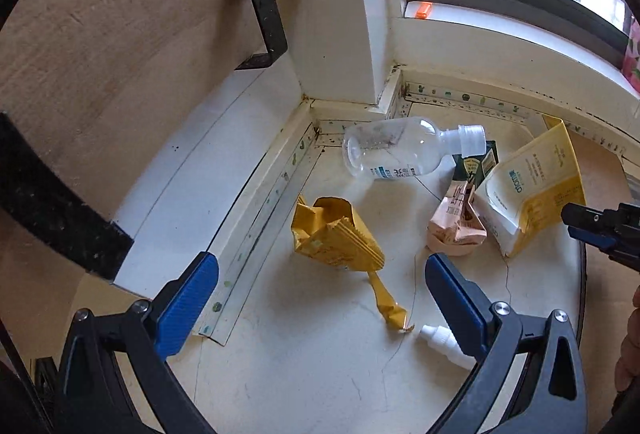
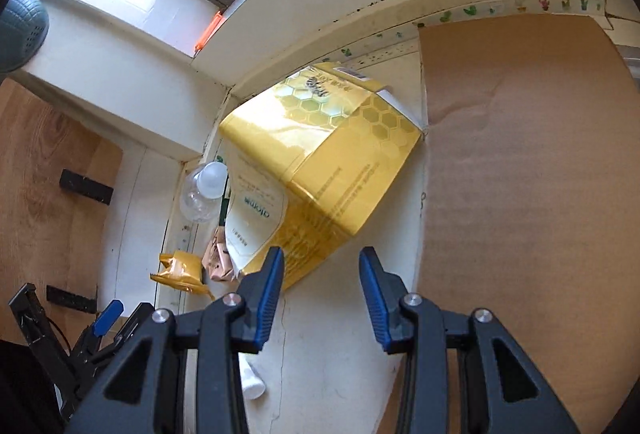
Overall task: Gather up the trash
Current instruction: 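Grasp the yellow-white box with the right tool while the left tool grasps the yellow wrapper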
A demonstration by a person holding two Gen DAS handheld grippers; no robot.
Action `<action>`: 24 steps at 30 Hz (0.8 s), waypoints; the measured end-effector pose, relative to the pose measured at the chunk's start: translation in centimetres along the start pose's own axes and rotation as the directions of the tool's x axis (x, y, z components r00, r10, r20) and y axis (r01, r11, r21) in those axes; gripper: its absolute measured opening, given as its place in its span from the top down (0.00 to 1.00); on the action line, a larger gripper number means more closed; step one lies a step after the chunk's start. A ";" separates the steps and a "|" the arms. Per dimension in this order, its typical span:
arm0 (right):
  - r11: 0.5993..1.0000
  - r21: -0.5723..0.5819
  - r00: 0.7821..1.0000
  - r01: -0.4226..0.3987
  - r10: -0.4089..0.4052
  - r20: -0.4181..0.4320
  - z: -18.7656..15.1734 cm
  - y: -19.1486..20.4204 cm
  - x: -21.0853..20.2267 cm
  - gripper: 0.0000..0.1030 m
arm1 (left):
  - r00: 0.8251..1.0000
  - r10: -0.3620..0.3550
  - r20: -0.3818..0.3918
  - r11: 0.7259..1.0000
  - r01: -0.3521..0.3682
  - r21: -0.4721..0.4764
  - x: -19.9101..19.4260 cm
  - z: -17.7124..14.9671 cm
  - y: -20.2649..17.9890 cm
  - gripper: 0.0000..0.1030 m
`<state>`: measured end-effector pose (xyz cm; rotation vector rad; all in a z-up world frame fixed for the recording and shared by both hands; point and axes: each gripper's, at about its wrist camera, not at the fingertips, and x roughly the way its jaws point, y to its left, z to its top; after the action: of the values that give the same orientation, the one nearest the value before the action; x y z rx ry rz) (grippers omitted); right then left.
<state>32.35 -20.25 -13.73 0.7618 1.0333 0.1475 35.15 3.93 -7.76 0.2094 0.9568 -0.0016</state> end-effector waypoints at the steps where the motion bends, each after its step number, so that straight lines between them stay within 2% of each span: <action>1: 1.000 0.003 1.000 -0.003 0.002 0.005 0.2 -0.1 0.4 0.62 | 1.000 -0.002 -0.004 1.000 0.002 -0.006 0.3 0.2 0.0 0.01; 11: 0.998 -0.037 0.994 -0.056 0.059 0.094 0.7 0.2 1.4 0.62 | 0.998 0.010 -0.056 0.998 -0.013 -0.055 3.3 1.2 0.1 0.02; 12: 0.997 -0.044 0.992 -0.059 0.064 0.107 0.7 0.4 1.3 0.64 | 0.999 0.008 -0.052 0.998 -0.012 -0.064 3.4 1.2 0.2 0.08; 13: 0.997 -0.054 0.991 -0.060 0.066 0.118 0.7 0.5 1.1 0.68 | 0.998 -0.003 -0.055 0.997 -0.001 -0.073 3.5 1.2 0.3 0.20; 14: 0.996 -0.073 0.989 -0.060 0.069 0.127 0.6 0.8 0.8 0.77 | 0.998 -0.018 -0.062 0.996 0.013 -0.085 3.7 1.3 0.4 0.29; 15: 0.994 -0.091 0.988 -0.066 0.078 0.131 0.5 1.0 0.6 0.83 | 0.996 -0.042 -0.077 0.994 0.034 -0.104 4.2 1.3 0.5 0.51; 16: 0.992 -0.103 0.987 -0.073 0.087 0.134 0.4 1.2 0.4 0.84 | 0.993 -0.065 -0.094 0.991 0.053 -0.121 4.6 1.3 0.7 0.69; 18: 0.987 -0.143 0.982 -0.076 0.099 0.159 0.1 2.0 -0.3 0.91 | 0.991 -0.078 -0.105 0.986 0.060 -0.158 5.3 1.2 1.1 0.71; 19: 0.982 -0.168 0.980 -0.082 0.110 0.165 0.0 2.3 -0.7 0.94 | 0.993 -0.068 -0.097 0.985 0.052 -0.165 5.5 1.1 1.3 0.83; 24: 0.966 -0.235 0.970 -0.112 0.157 0.186 -0.6 3.8 -2.4 0.98 | 0.995 -0.070 -0.076 0.985 0.057 -0.164 4.5 0.5 1.4 0.89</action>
<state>31.42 -18.25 -9.78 0.6282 0.7554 0.2922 38.26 5.60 -10.86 0.0291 1.0391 0.0264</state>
